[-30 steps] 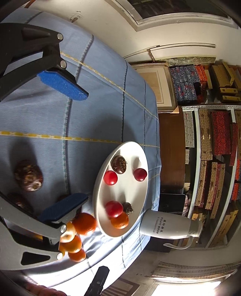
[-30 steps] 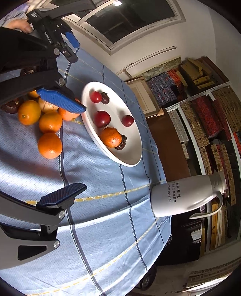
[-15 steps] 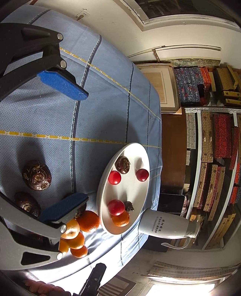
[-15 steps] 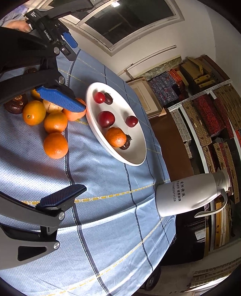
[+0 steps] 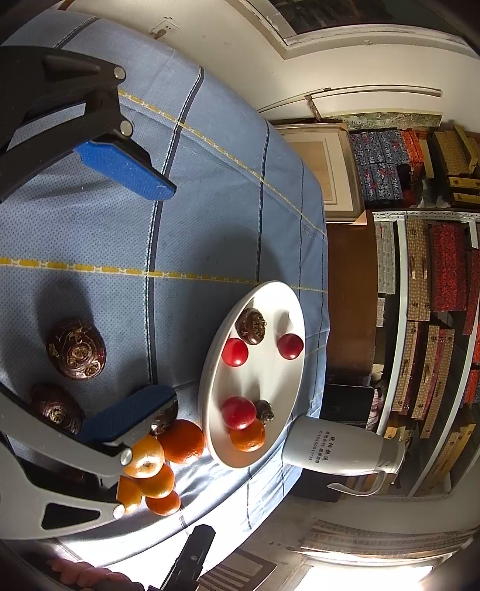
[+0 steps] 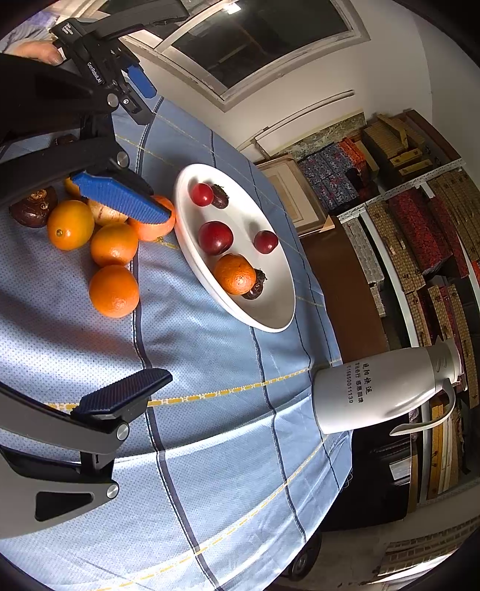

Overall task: Organize fruits
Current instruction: 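Move both open tools back toward the loose fruit beside the plate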

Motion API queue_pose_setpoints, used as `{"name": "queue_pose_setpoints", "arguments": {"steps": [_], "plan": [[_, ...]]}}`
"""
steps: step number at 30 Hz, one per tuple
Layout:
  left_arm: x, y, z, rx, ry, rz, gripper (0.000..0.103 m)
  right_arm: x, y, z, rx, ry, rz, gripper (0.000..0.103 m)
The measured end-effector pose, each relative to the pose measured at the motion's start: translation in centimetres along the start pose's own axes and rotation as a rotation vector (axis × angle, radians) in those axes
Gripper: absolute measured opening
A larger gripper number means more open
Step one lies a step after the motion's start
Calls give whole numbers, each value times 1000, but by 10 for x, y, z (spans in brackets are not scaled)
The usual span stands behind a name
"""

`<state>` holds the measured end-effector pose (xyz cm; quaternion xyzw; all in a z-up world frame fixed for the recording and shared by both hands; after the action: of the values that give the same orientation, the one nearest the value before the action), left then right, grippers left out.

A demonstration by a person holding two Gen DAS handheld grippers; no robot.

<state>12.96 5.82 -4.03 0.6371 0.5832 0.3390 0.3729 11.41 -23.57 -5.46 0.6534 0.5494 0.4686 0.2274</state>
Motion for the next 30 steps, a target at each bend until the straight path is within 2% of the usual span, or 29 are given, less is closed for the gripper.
{"name": "queue_pose_setpoints", "arguments": {"steps": [5, 9, 12, 19, 22, 26, 30], "plan": [[-2, -4, 3, 32, -25, -3, 98, 2, -4, 0, 12, 7, -10, 81], [-4, -18, 10, 121, -83, -16, 98, 2, -11, -2, 35, 16, -14, 81], [-3, -25, 12, 162, -95, -30, 98, -1, -12, -1, 44, 17, 1, 81], [-17, -35, 14, 210, -111, 41, 98, -6, -15, 1, 66, 13, 20, 83], [-23, -42, 17, 249, -85, 97, 98, -6, -15, 0, 63, 13, 19, 85], [-18, -45, 17, 270, -70, 98, 98, -7, -16, 0, 67, 14, 22, 85], [-14, -47, 15, 284, -99, 94, 98, -9, -17, 2, 79, 10, 27, 85]]}}
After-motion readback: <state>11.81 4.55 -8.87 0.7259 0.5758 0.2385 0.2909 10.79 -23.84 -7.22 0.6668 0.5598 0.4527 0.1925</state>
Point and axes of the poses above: each gripper's, at about its wrist camera, not at the fingertips, and z roughly the way its jaws point, x to its left, y to its top, the point moved 7 cm from there along z, roughly the way its jaws point, and after that the axes turned 6 degrees about -x, right-handed, at the moved point
